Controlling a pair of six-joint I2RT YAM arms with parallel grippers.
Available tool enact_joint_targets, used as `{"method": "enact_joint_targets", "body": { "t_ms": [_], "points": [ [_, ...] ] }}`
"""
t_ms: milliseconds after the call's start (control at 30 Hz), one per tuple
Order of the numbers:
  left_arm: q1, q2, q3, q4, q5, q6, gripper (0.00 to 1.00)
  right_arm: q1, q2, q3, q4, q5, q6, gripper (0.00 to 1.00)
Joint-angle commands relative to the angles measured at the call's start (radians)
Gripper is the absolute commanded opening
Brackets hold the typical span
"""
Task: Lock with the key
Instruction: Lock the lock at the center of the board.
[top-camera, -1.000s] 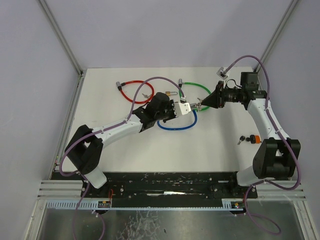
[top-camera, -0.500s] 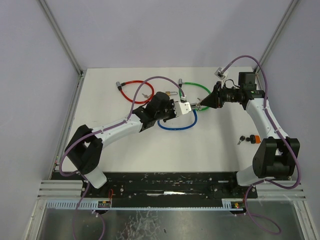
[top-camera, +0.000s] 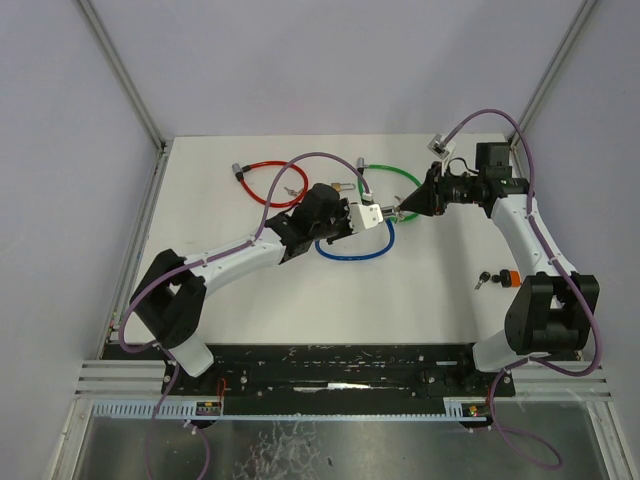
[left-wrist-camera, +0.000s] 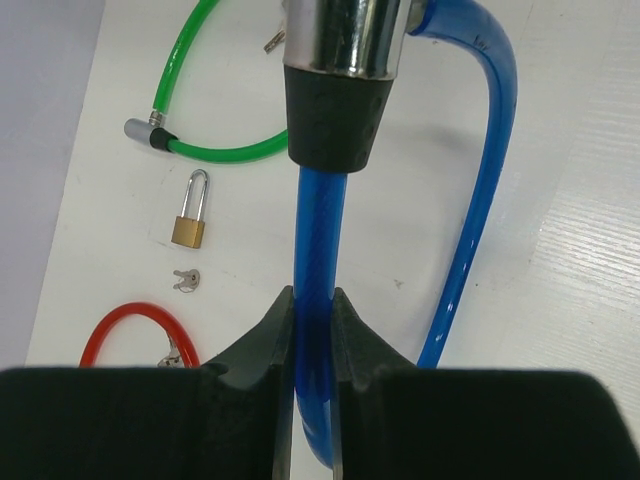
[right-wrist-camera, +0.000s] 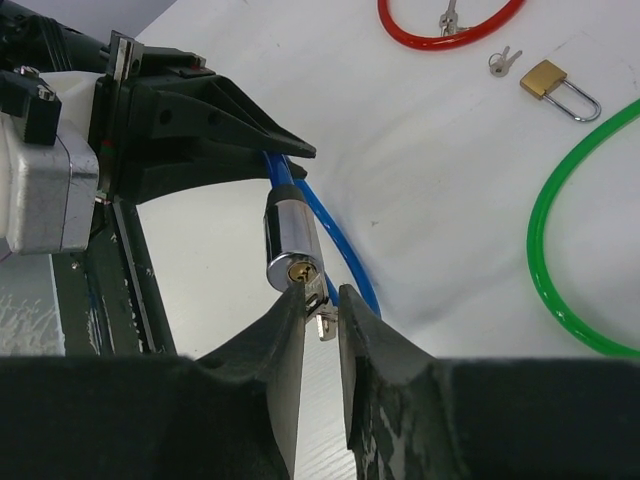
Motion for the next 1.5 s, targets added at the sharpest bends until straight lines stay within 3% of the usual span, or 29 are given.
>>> {"method": "enact_joint_targets", "body": {
  "t_ms": [0, 133, 467, 800, 933, 1067, 1200, 1333, 1467],
  "points": [
    [-0.005, 0.018, 0.024, -0.053, 0.029, 0.003, 0.0, 0.016, 0.013, 0.063, -0.044, -0.033, -0.06, 0.24],
    [-0.005, 0.02, 0.027, -0.057, 0.03, 0.003, 0.0, 0.025, 0.022, 0.082, -0.073, -0.029, -0.095, 0.14],
    [-0.005, 0.017, 0.025, -0.057, 0.028, 0.006, 0.0, 0.041, 0.026, 0.117, -0.209, -0.023, -0.307, 0.05],
    [-0.006, 0.015, 0.027, -0.058, 0.034, 0.007, 0.0, 0.043, -0.001, 0.094, -0.465, -0.061, -1.031, 0.02],
    [-0.005, 0.015, 0.028, -0.06, 0.036, 0.008, 0.0, 0.043, 0.019, 0.12, -0.676, -0.019, -1.553, 0.01],
    [-0.005, 0.017, 0.031, -0.062, 0.039, 0.009, 0.0, 0.043, 0.048, 0.18, -0.789, 0.027, -1.803, 0.01],
    [-0.005, 0.017, 0.031, -0.067, 0.037, 0.009, 0.0, 0.043, 0.053, 0.227, -0.788, 0.034, -1.827, 0.01],
    [-0.004, 0.012, 0.023, -0.067, 0.032, 0.009, 0.0, 0.043, 0.06, 0.272, -0.784, -0.004, -1.708, 0.02],
    [-0.003, 0.01, 0.019, -0.067, 0.03, 0.008, 0.0, 0.041, 0.09, 0.313, -0.831, -0.051, -1.595, 0.3]
  ]
}}
